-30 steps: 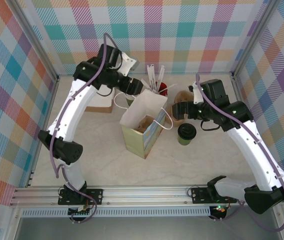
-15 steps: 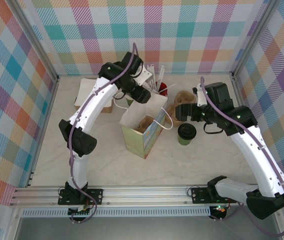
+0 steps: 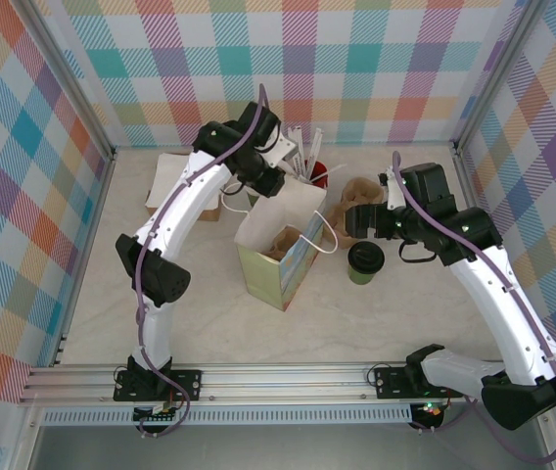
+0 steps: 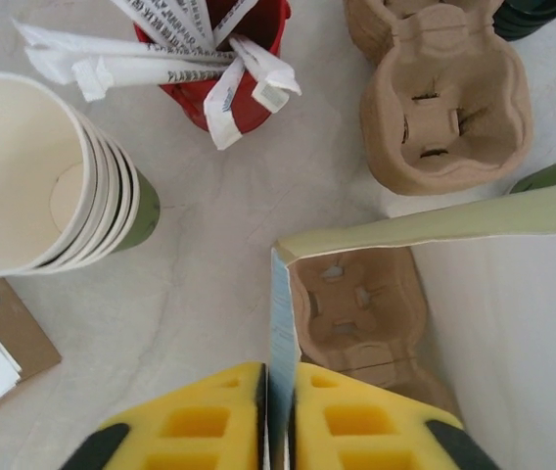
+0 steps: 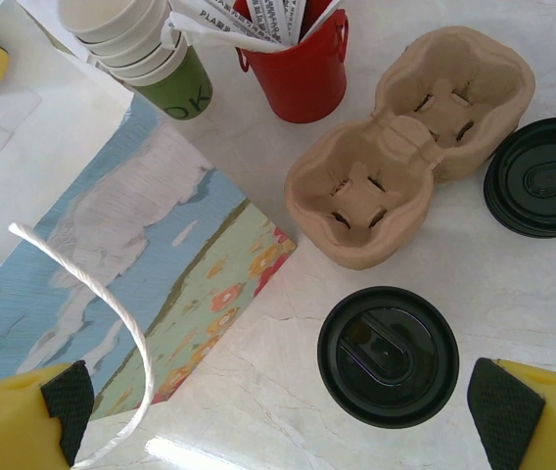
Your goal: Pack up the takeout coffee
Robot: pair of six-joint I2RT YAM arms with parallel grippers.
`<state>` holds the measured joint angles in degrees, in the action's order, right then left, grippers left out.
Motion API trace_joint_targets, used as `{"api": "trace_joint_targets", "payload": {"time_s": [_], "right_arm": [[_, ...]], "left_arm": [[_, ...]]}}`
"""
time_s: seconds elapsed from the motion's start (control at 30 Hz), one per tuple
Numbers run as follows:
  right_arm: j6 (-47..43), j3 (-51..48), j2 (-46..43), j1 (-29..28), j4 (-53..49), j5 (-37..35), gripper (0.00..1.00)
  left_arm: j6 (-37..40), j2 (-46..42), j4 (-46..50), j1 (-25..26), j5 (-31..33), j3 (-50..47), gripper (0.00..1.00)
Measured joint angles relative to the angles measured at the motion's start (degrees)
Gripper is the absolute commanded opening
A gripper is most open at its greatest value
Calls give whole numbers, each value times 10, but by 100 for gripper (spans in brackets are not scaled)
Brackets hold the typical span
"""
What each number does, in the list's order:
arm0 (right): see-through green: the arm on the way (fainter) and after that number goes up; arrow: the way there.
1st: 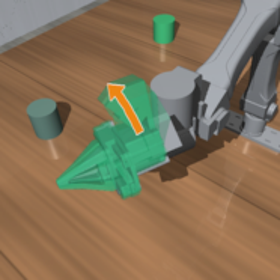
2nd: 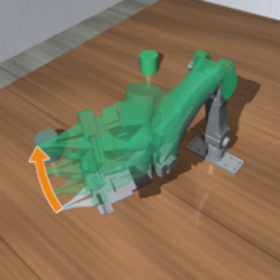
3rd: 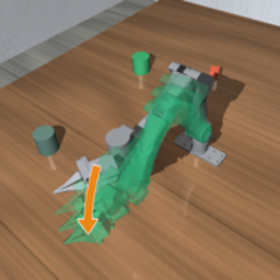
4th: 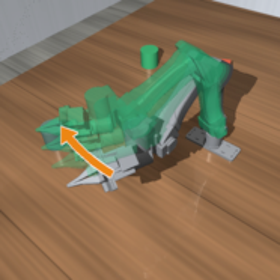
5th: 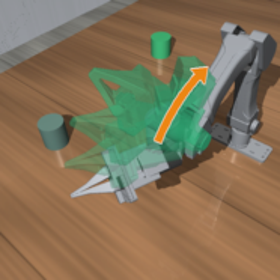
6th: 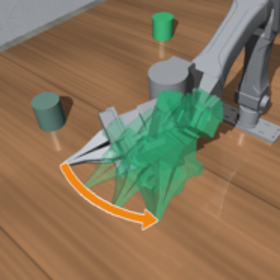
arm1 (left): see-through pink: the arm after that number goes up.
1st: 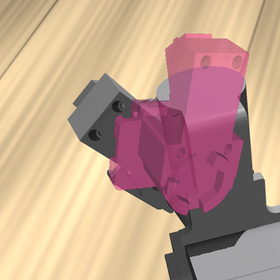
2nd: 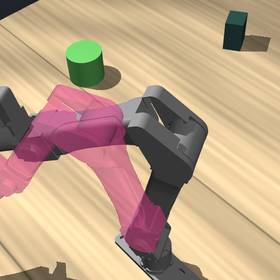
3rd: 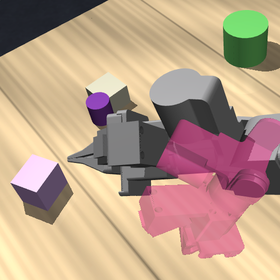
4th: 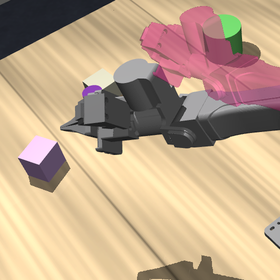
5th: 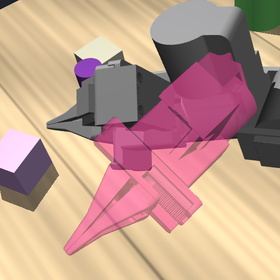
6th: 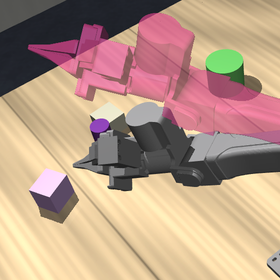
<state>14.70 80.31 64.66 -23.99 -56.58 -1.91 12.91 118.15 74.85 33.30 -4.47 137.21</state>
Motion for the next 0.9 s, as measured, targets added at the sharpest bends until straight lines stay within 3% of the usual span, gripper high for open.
{"api": "trace_joint_targets", "payload": {"time_s": [0.23, 0.5, 0.9], "right_arm": [[1, -1, 0, 4, 0, -2, 100], [1, -4, 1, 12, 0, -6, 100], [12, -12, 10, 31, -1, -13, 100]], "left_arm": [[-75, -12, -2, 0, 1, -5, 3], [-187, -90, -11, 0, 14, -63, 0], [-363, -201, -94, 12, 7, -227, 0]]}}
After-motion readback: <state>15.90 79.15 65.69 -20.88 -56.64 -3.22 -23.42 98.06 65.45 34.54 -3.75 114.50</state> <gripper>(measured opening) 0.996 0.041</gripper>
